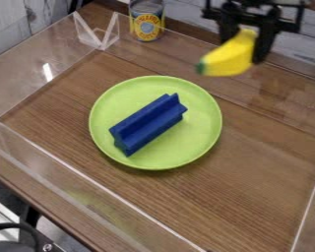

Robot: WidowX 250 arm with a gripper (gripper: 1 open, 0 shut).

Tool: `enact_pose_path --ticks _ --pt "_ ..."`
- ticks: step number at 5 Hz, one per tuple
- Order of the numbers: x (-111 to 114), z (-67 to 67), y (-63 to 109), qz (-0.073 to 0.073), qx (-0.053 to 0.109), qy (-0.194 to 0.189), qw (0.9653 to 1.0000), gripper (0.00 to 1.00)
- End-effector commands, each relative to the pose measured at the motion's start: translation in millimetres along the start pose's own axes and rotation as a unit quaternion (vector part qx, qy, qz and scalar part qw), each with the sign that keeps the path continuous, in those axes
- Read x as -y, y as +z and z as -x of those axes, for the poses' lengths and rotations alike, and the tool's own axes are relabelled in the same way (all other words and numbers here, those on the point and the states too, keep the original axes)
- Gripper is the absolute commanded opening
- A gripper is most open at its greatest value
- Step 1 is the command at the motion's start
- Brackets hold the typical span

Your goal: Put the banana in the green plate

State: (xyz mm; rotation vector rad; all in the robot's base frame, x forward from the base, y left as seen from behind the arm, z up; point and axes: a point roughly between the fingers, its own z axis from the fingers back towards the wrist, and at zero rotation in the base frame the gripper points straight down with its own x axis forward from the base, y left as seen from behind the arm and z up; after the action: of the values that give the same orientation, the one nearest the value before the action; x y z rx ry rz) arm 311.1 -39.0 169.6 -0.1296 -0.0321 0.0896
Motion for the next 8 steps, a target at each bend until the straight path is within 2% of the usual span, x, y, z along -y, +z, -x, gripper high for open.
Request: enact_pose_path --ticks 1,2,3,6,8 --pt "-21.8 24.3 18.8 0.004 0.022 -0.022 0.9995 0.0" --pt "-34.3 48.7 17.1 0.003 0.014 -0.037 0.9992 0.0" --pt "-37.0 66.1 6.9 0.001 0.007 -0.049 0.9988 0.0" --pt "-33.4 64.7 -33.1 -0.012 0.002 -0.05 0.9987 0.0" --pt "-34.3 60.9 -32.9 -0.011 0.006 -0.043 0.999 0.0"
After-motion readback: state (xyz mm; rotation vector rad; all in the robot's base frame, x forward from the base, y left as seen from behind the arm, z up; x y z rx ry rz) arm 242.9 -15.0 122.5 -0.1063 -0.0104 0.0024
